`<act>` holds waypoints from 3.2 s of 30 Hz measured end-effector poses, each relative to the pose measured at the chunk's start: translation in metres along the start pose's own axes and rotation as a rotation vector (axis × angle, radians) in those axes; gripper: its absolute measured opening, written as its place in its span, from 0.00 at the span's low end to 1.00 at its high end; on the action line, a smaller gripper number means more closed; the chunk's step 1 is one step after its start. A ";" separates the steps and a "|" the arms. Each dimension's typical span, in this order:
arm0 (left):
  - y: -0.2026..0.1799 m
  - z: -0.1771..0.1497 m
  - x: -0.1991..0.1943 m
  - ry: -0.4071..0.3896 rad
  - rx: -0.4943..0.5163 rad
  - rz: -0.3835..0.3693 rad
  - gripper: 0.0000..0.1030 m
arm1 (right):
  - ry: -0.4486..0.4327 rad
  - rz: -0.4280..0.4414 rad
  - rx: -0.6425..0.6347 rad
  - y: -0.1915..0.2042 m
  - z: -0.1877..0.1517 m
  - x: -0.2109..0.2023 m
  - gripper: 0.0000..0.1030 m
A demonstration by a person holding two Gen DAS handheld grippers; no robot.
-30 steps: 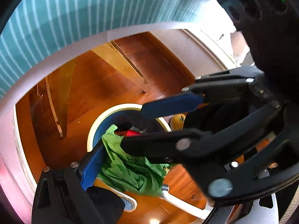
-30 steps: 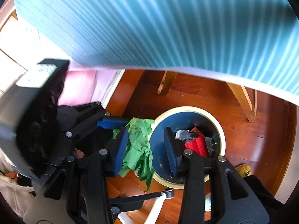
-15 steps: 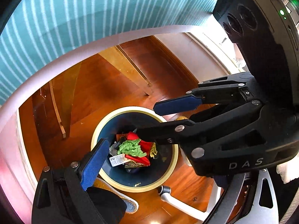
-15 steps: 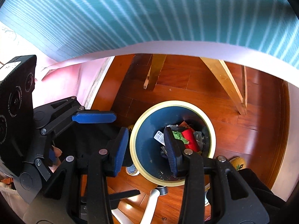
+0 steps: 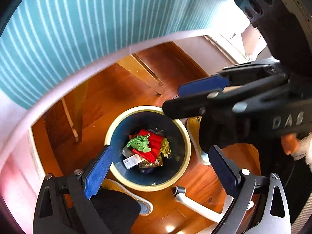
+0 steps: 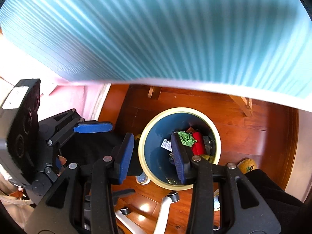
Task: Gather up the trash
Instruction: 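Raise both open tools from the bin back over the table, then grasp the strawberry milk carton with the left tool while the right grasps the chocolate box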
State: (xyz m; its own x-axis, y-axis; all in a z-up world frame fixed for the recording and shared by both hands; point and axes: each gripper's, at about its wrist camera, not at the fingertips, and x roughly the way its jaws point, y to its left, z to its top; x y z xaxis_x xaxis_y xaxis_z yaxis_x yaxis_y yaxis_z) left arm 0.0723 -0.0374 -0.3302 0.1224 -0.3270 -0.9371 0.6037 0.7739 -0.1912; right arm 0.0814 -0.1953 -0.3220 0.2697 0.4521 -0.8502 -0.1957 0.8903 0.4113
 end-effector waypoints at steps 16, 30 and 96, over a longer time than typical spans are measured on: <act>-0.015 0.005 -0.132 -0.085 0.008 0.070 0.96 | -0.083 -0.023 -0.135 0.060 0.002 -0.115 0.35; -0.013 0.058 -0.255 -0.233 0.033 0.134 0.96 | -0.168 -0.010 -0.249 0.095 0.054 -0.209 0.35; 0.335 0.514 -0.209 -0.237 -0.004 0.345 0.96 | -0.224 -0.243 -0.243 -0.028 0.529 -0.066 0.78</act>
State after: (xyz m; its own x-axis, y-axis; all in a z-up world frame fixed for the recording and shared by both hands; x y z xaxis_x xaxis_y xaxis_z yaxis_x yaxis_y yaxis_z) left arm 0.6542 0.0119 -0.0480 0.4946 -0.1637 -0.8536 0.4927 0.8619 0.1202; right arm 0.5678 -0.2206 -0.1035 0.5287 0.2552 -0.8095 -0.3110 0.9457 0.0950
